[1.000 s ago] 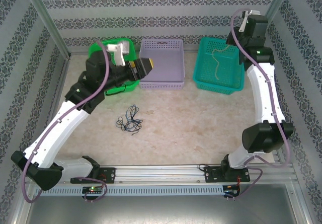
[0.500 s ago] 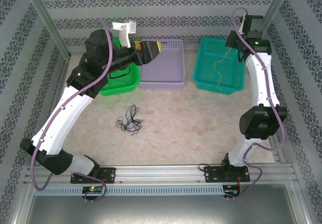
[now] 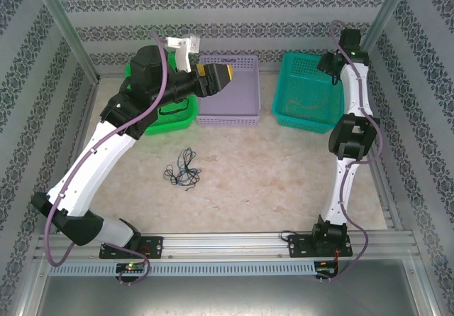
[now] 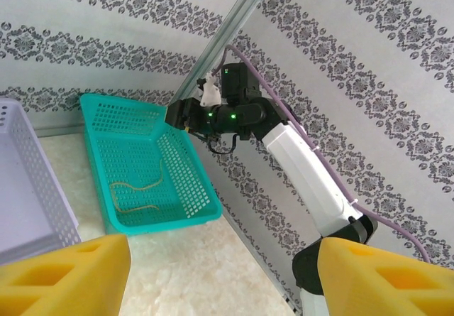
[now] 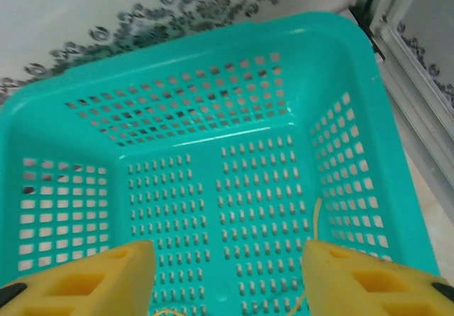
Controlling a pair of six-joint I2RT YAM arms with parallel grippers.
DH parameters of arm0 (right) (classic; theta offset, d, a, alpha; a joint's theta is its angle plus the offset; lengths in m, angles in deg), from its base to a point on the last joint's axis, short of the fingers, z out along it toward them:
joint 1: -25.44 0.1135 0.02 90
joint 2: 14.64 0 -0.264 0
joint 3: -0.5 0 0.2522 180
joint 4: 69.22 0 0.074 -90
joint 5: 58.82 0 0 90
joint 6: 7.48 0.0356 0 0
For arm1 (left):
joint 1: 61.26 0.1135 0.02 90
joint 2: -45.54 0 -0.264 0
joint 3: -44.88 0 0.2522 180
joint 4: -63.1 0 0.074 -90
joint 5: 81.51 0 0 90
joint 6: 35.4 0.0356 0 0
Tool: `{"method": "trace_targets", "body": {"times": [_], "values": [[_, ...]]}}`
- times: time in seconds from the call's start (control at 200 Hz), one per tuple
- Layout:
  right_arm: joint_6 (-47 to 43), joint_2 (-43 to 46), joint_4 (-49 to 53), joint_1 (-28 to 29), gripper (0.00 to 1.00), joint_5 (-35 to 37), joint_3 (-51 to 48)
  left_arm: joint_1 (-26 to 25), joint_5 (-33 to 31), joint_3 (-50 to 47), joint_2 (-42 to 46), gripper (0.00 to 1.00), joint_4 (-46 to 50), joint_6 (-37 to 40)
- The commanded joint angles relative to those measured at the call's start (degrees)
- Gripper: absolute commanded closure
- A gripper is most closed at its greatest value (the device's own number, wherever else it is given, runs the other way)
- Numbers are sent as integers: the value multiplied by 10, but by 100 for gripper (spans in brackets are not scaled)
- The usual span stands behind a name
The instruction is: Untangle the cables
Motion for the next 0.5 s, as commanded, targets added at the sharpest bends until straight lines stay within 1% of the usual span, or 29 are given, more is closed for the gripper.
{"method": "trace_targets", "body": {"times": [0.0,0.11,0.235,0.31,0.43,0.495], "values": [[27,47,9,9,41,-5,39,-8,-31,-17,7,30,29,-13],[27,97,-2,18,44,-1,-15,-7,-63,-30,8,30,54,-30],[35,189,-52,23,46,-1,-129,-7,-91,-36,3,30,97,-49],[45,244,-75,26,46,-4,-185,-6,-123,-41,2,30,132,-67],[44,327,-94,49,48,-5,-260,7,-188,-68,12,30,208,-125],[49,372,-105,67,48,-6,-314,22,-201,-100,23,31,242,-163]]}}
